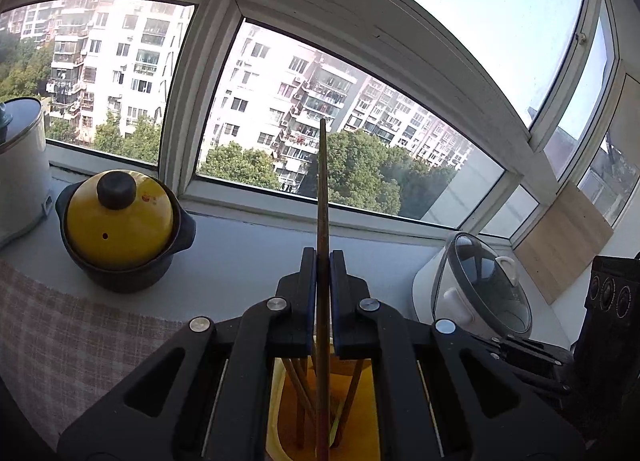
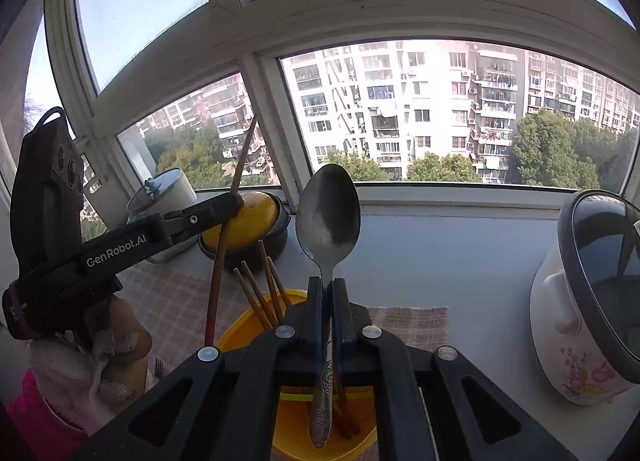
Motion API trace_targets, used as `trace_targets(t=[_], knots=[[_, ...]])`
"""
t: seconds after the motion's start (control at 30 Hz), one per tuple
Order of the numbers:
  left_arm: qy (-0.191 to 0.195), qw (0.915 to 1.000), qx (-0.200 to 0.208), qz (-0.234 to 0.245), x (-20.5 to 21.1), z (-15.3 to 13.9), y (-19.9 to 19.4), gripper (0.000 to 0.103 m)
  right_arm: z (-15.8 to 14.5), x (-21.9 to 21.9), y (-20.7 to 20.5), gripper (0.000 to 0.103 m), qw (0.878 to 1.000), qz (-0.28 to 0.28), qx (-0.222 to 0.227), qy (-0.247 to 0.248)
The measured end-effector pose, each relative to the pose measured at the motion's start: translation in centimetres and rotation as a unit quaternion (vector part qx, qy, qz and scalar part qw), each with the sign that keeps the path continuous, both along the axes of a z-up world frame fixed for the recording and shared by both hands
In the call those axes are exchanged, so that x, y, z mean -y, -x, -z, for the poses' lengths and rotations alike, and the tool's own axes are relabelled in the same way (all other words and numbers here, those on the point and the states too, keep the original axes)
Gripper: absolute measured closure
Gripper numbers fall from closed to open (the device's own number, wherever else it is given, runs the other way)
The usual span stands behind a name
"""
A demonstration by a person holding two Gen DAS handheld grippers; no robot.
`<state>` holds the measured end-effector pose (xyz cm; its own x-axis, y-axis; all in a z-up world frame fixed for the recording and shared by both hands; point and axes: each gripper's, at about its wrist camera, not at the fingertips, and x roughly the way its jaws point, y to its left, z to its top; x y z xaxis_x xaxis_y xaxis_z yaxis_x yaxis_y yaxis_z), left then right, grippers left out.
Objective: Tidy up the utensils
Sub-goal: 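Lower the chopstick and steel spoon into the bin and open both tools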
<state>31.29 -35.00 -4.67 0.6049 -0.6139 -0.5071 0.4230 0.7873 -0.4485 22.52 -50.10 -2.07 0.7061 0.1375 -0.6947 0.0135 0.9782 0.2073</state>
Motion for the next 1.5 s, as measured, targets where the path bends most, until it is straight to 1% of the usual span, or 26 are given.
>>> trace_targets(t=[0.1, 0.33, 0.43, 0.63, 0.8, 0.9, 0.93, 0.97, 1.13, 1.4, 1.47, 1.5], knots=[[0.004, 1.0000, 0.000, -0.006, 0.0, 0.7, -0.2, 0.099, 0.7, 0.2, -0.3, 0.101, 1.000, 0.000, -0.005, -0.004], [-0.003, 0.9996, 0.027, -0.001, 0.3, 0.9, 0.4, 0.099, 2.0, 0.7, -0.5, 0.101, 1.000, 0.005, -0.015, -0.009], [0.000, 0.9995, 0.032, 0.000, 0.2, 1.0, 0.7, 0.099, 2.2, 0.4, -0.7, 0.101, 1.000, 0.006, -0.019, -0.011], [0.000, 0.9996, 0.026, 0.008, -0.1, 1.4, 1.3, 0.099, 2.8, 0.0, -0.4, 0.101, 1.000, 0.003, -0.023, -0.002], [-0.004, 0.9996, 0.018, 0.023, -0.2, 1.1, 1.8, 0.099, 3.0, -0.3, 0.1, 0.100, 1.000, -0.001, -0.027, 0.001], [-0.010, 0.9993, 0.013, 0.032, -0.2, 0.9, 2.1, 0.099, 2.7, -0.6, 0.3, 0.092, 1.000, -0.001, -0.025, 0.008], [-0.010, 0.9993, 0.013, 0.032, -0.3, 0.9, 2.3, 0.099, 2.6, -0.6, 0.4, 0.083, 1.000, 0.000, -0.023, 0.010], [-0.011, 0.9993, 0.013, 0.033, -0.4, 0.8, 2.5, 0.099, 2.5, -0.5, 0.6, 0.080, 1.000, 0.002, -0.021, 0.011], [-0.013, 0.9993, 0.014, 0.031, -1.2, 0.5, 3.3, 0.099, 2.4, -0.4, 1.6, 0.079, 1.000, 0.009, -0.020, 0.012], [-0.021, 0.9993, 0.017, 0.026, -3.2, -0.3, 4.6, 0.099, 1.8, -1.2, 2.9, 0.071, 1.000, 0.013, -0.014, 0.023], [-0.025, 0.9992, 0.017, 0.025, -3.8, -0.4, 4.9, 0.099, 1.6, -1.4, 3.4, 0.059, 1.000, 0.015, -0.011, 0.025], [-0.026, 0.9992, 0.018, 0.024, -4.3, -0.5, 5.1, 0.099, 1.4, -1.6, 3.6, 0.057, 0.999, 0.016, -0.009, 0.027]])
